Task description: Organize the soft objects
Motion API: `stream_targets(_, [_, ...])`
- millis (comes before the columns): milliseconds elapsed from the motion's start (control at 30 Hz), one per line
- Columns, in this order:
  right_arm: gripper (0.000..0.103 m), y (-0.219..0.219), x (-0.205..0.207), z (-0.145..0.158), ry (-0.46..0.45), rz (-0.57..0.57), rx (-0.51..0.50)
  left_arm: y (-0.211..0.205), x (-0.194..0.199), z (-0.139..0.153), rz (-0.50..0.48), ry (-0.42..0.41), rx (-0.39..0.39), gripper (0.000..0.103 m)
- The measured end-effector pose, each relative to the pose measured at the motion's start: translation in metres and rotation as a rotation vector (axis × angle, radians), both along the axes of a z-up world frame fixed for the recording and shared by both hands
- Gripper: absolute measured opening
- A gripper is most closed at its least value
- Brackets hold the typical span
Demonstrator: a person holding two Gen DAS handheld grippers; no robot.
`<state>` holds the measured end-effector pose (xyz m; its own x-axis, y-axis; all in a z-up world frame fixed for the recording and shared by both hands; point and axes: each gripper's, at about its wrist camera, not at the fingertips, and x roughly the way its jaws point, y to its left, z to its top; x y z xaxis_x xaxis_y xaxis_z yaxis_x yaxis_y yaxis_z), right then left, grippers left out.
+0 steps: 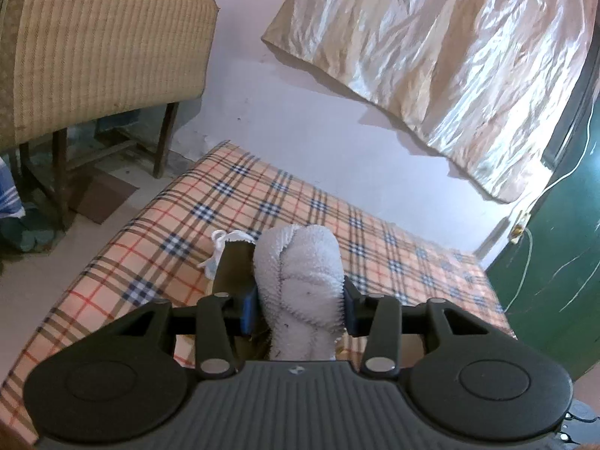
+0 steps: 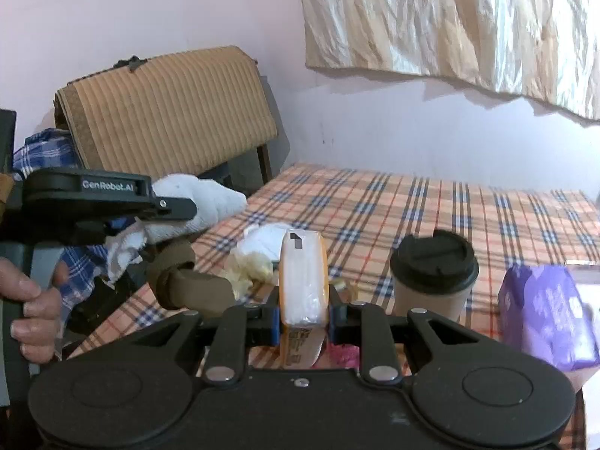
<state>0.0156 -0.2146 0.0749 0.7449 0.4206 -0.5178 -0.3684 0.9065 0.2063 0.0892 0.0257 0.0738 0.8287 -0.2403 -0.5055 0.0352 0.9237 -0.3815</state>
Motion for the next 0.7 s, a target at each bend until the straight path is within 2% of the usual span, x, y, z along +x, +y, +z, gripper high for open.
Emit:
stream_targets(200, [0.027, -0.003, -0.004, 0.002, 0.004, -0.006, 0.000, 0.006, 0.003, -0.014, -0.001, 0.035, -0.079, 0.046])
stream_targets(333, [0.027, -0.005, -0.006, 0.000, 0.013, -0.006, 0.000, 0.008, -0.001, -0.025, 0.001, 0.044, -0.058, 0.046])
stream_targets(600, [0.027, -0.002, -0.003, -0.008, 0.037, 0.000, 0.001, 0.022, -0.007, -0.049, -0.028, 0.083, -0.108, 0.049])
stream_targets(700, [0.027, 0.001, -0.005, -0.013, 0.050, 0.009, -0.001, 0.013, -0.011, -0.065, -0.024, 0.073, -0.013, 0.066])
